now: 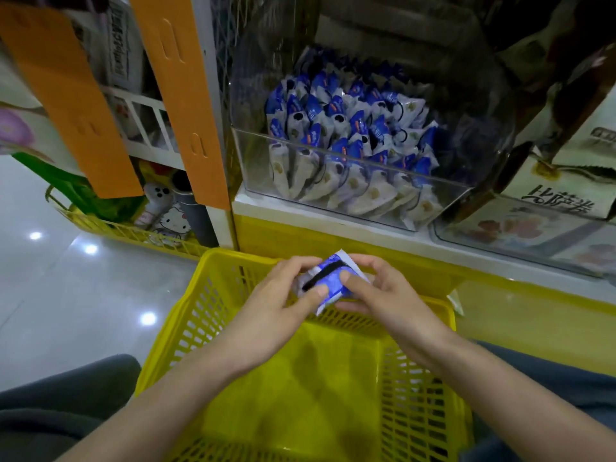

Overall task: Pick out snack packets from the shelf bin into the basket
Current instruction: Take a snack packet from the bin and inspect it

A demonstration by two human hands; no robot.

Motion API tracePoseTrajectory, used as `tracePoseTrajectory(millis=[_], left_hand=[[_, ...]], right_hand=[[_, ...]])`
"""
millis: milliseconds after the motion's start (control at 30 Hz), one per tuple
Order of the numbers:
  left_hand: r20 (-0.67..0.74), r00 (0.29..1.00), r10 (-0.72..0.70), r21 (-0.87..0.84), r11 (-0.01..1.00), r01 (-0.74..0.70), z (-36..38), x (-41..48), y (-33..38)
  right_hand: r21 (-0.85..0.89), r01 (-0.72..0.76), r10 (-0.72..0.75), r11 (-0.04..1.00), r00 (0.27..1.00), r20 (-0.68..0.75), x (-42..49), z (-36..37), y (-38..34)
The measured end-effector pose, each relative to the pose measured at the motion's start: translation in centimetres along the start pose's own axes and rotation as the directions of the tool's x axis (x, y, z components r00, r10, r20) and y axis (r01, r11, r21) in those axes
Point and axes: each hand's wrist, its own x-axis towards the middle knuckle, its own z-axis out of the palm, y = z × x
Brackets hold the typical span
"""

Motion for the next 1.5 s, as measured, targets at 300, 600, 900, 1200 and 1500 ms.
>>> tracePoseTrajectory(millis=[300,600,900,1200,1500], left_hand=[[0.160,0.983,0.094,-0.021,0.996,-0.092,-1.2,-1.2,1.5],[-0.084,0.996,0.014,-0.084,0.996,-0.021,-1.7,-1.2,1.5],[-0.078,0.949,-0.304,-0.596,0.778,0.201,-2.6,-1.0,2.0],[-0.187,0.963,-0.192,-0.586,0.809,0.048,-3.4,-1.4,2.7],[-0.237,0.955,-0.180,-0.605,0.796,0.000,-6.3,-1.0,3.3]], right_hand=[[0.381,-0.345,0.258,0.858,0.930,0.262,-1.2,-0.4,0.1],[-0.617,0.386,-0.332,0.685,0.920,0.207,-2.8,0.8,1.0],[-0.095,0.220,-0.202,0.971,0.965,0.168,-2.7,2.5,-0.4],[-0.324,0.387,-0.352,0.863,0.922,0.162,-2.8,3.6,-2.9],[-0.764,0.479,-0.617,0.432,0.775,0.137,5.1,5.9,-16.0]])
